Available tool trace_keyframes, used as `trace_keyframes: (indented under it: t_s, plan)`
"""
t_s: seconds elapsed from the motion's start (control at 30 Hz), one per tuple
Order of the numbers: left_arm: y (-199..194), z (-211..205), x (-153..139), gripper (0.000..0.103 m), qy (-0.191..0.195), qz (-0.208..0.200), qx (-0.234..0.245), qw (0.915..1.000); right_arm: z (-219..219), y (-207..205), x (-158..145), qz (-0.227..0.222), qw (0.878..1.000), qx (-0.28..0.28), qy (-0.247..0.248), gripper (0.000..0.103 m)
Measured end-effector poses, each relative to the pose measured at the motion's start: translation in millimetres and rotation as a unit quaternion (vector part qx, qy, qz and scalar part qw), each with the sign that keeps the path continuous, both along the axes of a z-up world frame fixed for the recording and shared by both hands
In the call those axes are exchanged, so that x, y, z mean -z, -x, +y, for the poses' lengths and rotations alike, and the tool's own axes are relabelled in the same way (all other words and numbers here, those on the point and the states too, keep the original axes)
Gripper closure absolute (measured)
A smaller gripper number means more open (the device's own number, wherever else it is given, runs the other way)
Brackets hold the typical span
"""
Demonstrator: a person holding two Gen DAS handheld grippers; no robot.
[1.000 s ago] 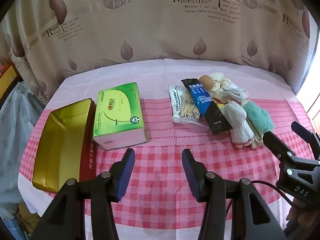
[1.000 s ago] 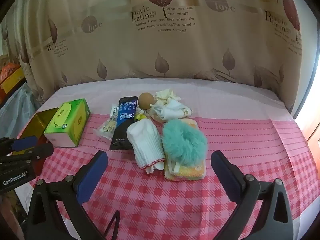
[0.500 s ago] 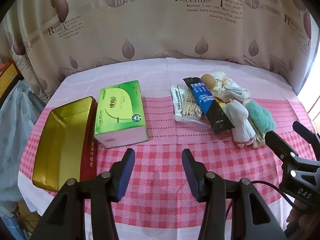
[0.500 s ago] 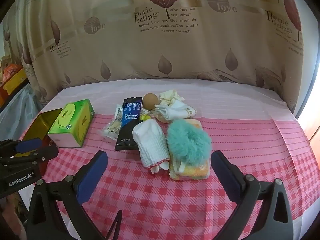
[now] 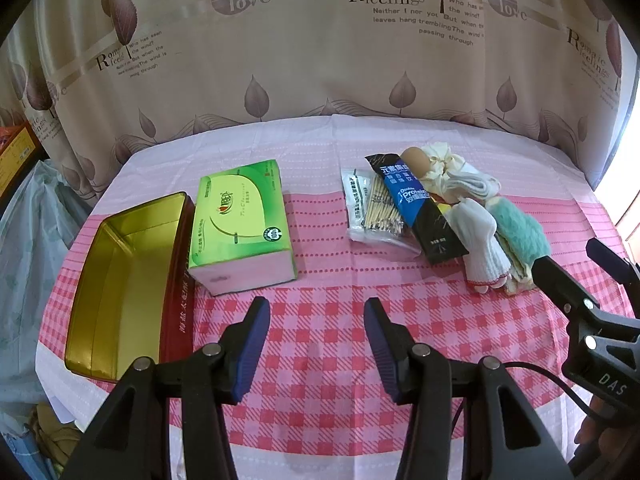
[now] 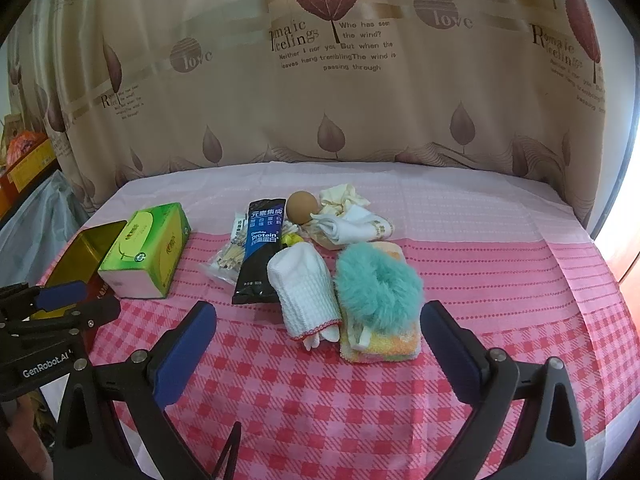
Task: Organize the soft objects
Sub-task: 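Move both tools toward the pile of items on the tablecloth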
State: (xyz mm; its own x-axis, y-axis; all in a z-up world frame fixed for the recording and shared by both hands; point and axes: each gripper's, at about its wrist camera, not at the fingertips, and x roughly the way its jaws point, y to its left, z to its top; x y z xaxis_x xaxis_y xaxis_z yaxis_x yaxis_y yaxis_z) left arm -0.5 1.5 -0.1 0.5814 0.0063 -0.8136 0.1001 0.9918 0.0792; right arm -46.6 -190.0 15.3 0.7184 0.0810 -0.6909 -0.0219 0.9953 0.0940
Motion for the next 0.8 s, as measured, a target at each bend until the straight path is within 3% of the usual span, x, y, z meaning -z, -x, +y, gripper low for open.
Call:
trace_keyframes:
  t_s: [0.8]
  plan:
    - [-3.8,-0.7,11.3,0.053,0.002,0.013,0.007,0.9999,-3.3,-1.3,8.1,0.009,1.0,0.001,-0.014,0.025]
